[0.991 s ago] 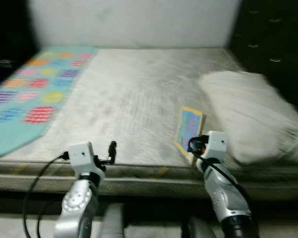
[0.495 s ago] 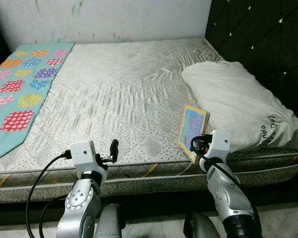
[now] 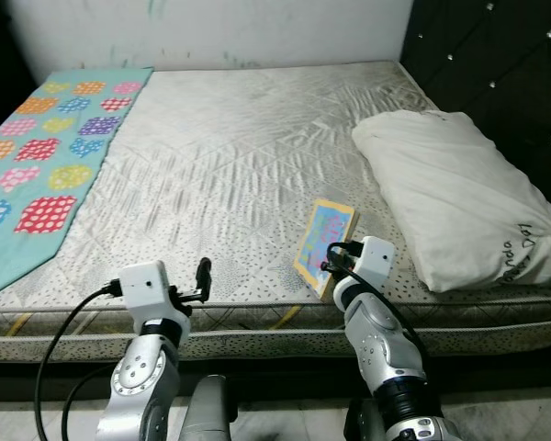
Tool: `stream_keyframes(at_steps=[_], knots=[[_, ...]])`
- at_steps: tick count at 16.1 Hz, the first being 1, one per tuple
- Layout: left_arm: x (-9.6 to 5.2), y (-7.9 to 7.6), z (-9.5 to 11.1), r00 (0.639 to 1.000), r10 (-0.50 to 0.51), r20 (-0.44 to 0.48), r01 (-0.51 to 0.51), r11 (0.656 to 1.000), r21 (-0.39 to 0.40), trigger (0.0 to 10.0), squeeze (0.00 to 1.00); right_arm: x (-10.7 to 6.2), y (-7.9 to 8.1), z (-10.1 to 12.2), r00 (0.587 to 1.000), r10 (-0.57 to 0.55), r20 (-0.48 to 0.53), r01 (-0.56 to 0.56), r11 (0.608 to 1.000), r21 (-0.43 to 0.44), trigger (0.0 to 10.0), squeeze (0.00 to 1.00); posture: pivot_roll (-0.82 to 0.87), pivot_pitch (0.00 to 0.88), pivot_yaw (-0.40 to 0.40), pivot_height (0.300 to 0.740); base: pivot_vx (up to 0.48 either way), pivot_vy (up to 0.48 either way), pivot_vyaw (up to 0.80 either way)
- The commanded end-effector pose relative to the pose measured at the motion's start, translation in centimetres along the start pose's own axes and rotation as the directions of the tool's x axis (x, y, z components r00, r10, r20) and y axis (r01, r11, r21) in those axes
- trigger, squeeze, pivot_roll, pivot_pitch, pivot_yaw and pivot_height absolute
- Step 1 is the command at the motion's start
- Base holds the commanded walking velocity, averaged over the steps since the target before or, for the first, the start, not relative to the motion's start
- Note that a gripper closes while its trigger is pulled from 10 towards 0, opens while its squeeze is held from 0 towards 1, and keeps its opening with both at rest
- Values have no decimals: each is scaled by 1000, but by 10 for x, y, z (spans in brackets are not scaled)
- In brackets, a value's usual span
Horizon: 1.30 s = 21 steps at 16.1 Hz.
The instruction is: Clean up the room
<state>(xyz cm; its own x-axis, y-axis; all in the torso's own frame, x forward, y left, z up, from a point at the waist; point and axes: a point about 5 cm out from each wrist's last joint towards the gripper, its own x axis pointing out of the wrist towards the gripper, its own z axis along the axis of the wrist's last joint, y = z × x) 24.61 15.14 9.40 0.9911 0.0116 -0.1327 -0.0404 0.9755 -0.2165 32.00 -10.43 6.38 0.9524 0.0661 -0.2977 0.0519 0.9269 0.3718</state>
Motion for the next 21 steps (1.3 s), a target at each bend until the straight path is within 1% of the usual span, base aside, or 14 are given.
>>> stream_keyframes(at_steps=[1,12,13,14,15,18,20,21], knots=[[-1,1,2,1000,6,3,-6,1000,5,10000,0,3,6,11,999,18,45,-18,1000,-3,10000,0,118,0,29,630,0,0,0],[-1,1,2,1000,6,3,-6,1000,5,10000,0,3,6,11,999,18,45,-18,1000,-3,10000,0,118,0,29,630,0,0,0],[-7,-3,7,1000,5,-6,-5,1000,7,10000,0,20,15,2,999,-38,-19,40,993,107,10000,0,215,0,29,630,0,0,0],[-10,-4,9,1000,4,-7,-4,1000,8,10000,0,24,15,0,997,-64,-41,69,988,140,10000,0,214,0,27,630,0,0,0],[-10,-2,7,1000,8,-8,-8,1000,9,10000,0,24,16,1,998,-60,-32,64,990,129,10000,0,214,0,25,630,0,0,0],[-8,-2,8,1000,12,-4,-12,1000,9,10000,0,25,19,2,998,-58,-34,62,989,132,10000,0,213,0,19,630,0,0,0],[-8,-4,10,1000,10,-7,-10,1000,6,10000,0,28,18,0,995,-87,-47,93,981,170,10000,0,213,0,19,630,0,0,0],[-9,-6,10,1000,8,-9,-8,1000,6,10000,0,27,17,-5,990,-123,-76,137,966,220,10000,0,231,0,17,630,0,0,0]])
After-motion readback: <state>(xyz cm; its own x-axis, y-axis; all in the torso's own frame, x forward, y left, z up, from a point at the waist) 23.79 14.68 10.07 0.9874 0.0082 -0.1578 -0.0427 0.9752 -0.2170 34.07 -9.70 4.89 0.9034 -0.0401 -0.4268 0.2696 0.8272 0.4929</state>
